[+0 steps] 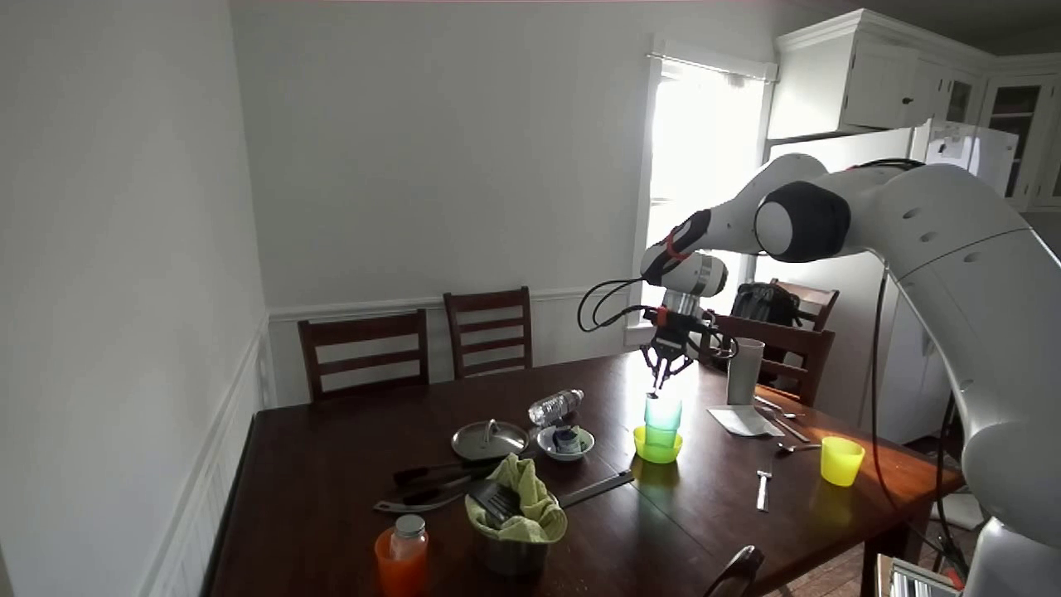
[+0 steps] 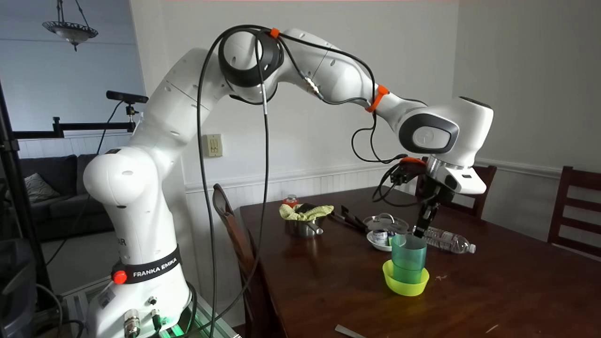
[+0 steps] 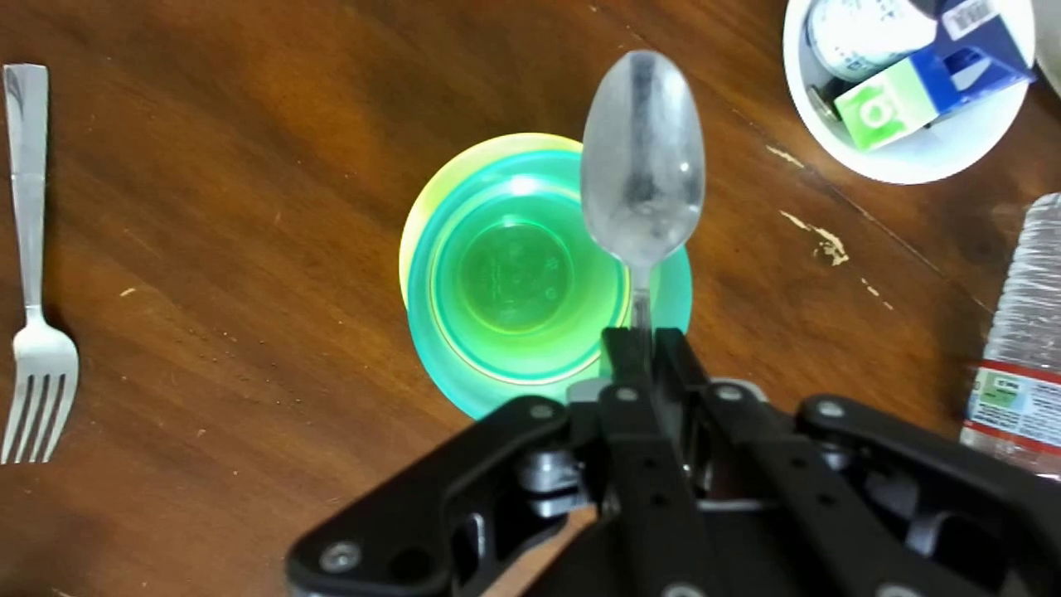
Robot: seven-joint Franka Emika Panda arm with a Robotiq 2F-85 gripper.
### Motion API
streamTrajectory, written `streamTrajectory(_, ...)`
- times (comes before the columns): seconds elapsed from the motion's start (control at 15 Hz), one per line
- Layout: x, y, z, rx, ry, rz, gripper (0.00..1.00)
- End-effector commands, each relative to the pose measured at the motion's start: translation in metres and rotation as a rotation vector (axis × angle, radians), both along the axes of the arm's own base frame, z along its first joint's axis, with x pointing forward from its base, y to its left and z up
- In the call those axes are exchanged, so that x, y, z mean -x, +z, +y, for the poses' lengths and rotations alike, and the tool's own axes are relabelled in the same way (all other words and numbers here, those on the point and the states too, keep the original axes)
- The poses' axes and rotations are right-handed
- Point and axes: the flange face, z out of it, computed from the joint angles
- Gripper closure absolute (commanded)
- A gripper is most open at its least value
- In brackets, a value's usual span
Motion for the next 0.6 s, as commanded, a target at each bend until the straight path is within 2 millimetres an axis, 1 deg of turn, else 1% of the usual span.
streamTrajectory(0.0, 0.0003, 0.0112, 0.0023, -0.023, -0.022, -0.001, 0.98)
streamTrajectory(0.53, 0.0019, 0.0087, 0.0104, -0.028, -0.023, 0.028, 0.98)
